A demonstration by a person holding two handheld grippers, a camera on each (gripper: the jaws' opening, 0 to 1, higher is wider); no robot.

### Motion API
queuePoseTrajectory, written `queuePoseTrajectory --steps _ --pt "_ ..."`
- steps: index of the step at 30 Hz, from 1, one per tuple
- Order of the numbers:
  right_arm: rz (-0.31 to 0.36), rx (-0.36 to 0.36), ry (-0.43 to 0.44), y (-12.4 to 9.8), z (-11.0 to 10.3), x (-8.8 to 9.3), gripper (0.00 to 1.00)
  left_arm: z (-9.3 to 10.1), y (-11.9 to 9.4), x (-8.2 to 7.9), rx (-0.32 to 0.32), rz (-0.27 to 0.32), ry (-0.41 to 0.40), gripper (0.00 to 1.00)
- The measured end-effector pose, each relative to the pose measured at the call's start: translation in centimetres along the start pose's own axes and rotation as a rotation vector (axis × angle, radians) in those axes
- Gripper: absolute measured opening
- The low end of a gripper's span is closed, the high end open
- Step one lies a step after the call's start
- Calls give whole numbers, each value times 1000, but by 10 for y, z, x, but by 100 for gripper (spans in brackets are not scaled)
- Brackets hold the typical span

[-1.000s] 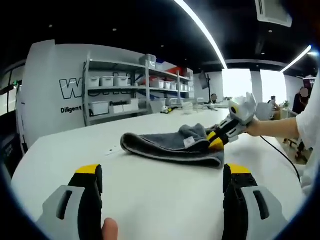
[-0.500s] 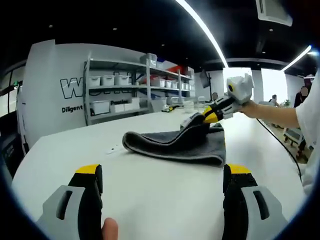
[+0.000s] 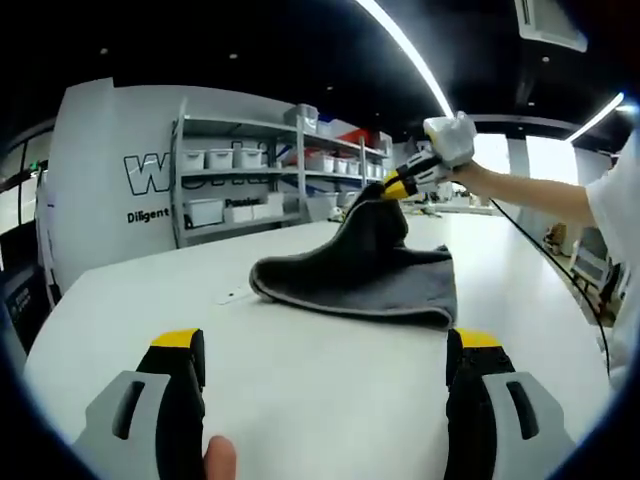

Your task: Open the folded towel by lifting each exposed corner and separating the folded layers until the towel lies flat within the target outline without major curled edges

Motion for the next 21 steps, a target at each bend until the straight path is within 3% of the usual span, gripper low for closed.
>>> queuePoseTrajectory --steps 9,21 --pt "-53 42 -28 19 32 2 4 -1 0 3 -3 -10 -3 99" --pt "-172 82 -44 55 63 16 4 1 1 7 2 -18 -5 99"
Point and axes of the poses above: the point that each gripper's makers call its tool centre point, and the gripper's own axes: y roughly forward along the fingers, z roughly to its right, x roughly out of its underside, the point moved 3 cm from there along -y, roughly backward along the fingers, and after that the axes turned 5 degrees about z, right-handed, at the moved point
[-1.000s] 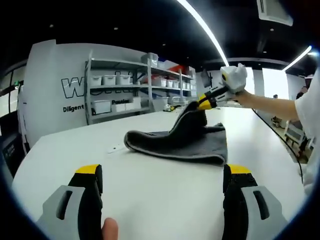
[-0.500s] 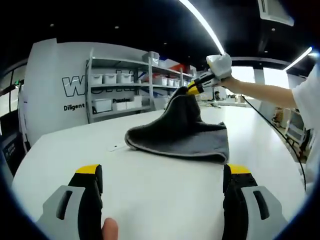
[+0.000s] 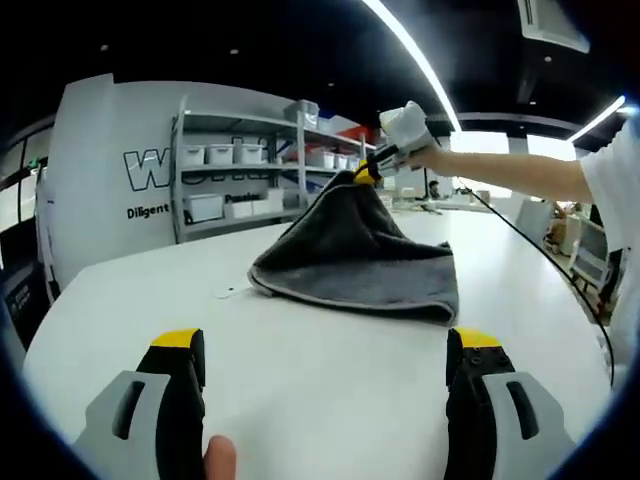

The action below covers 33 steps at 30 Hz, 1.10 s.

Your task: Open the folded towel by lifting each exposed corner and separating the folded layers until the towel lies flat within the target outline without major curled edges

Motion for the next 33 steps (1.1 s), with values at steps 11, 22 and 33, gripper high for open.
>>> queuePoseTrajectory --steps 11,22,33 --pt "-156 29 11 57 5 27 4 5 3 3 20 -15 11 99" --pt "-269 40 23 116 -11 53 4 11 3 10 34 -36 13 99" --pt "-330 24 46 155 -27 88 5 11 1 19 27 -71 23 99"
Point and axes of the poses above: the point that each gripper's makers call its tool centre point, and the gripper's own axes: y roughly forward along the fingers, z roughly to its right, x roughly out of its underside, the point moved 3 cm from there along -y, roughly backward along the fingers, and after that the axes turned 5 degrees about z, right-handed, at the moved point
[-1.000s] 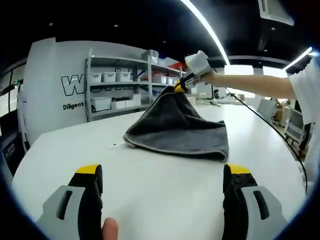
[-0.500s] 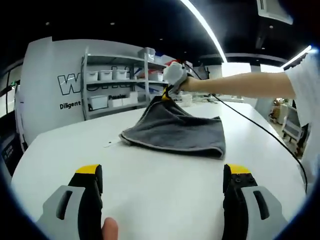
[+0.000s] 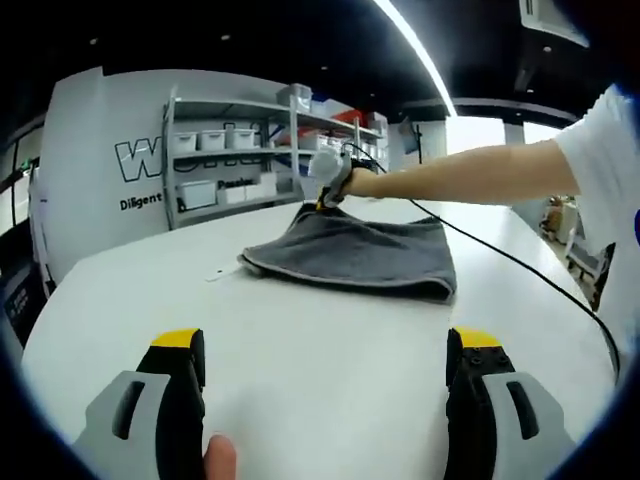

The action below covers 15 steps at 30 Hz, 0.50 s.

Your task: Open the folded towel by lifting each exposed corner and separating the folded layers until the towel lies flat within the target outline without major curled edges

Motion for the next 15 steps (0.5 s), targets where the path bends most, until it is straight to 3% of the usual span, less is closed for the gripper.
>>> queuePoseTrajectory --steps 4,9,15 --pt "-10 -16 17 15 -3 7 5 2 -1 -3 14 9 -3 99" --pt "-43 -60 8 27 -21 16 5 1 -1 -1 22 4 -4 99" --pt "-44 -45 -7 29 -21 18 4 -1 0 4 20 -5 -15 99"
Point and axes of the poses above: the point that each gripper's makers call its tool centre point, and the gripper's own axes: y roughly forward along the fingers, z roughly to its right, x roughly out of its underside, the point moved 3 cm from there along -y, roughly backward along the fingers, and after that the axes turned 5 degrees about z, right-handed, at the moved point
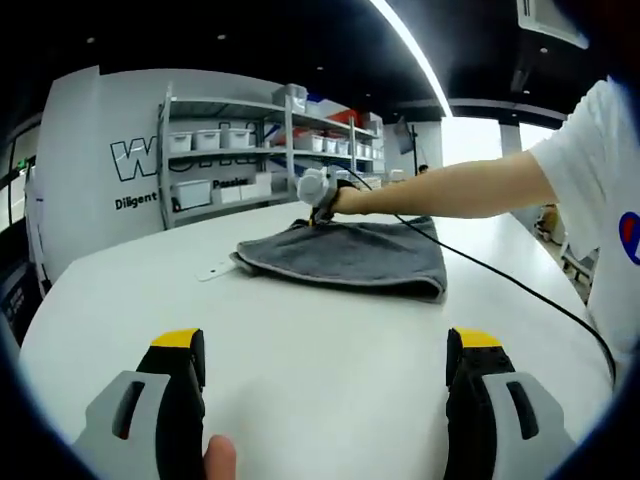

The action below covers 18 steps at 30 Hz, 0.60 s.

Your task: Open the folded towel by lifting each exposed corner and separating the folded layers until the towel lies flat within the target outline without major curled edges

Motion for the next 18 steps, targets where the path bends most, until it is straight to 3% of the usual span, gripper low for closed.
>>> queuePoseTrajectory --steps 5,10,12,15,16,18 --pt "14 -18 29 -3 3 1 6 -5 -1 0 -5 0 -2 99" --pt "67 -13 73 -6 17 0 14 -5 -1 0 -11 -2 8 99" --pt "110 4 130 -11 24 0 21 -5 -1 0 -9 -2 11 99" --pt "245 -2 194 -26 33 -7 29 -4 -1 -1 -10 -4 15 99" --pt "249 5 200 -29 35 -6 28 -4 -1 -2 -11 -3 15 99" --pt "315 30 251 -52 46 -4 30 -2 -2 -6 -15 8 24 99"
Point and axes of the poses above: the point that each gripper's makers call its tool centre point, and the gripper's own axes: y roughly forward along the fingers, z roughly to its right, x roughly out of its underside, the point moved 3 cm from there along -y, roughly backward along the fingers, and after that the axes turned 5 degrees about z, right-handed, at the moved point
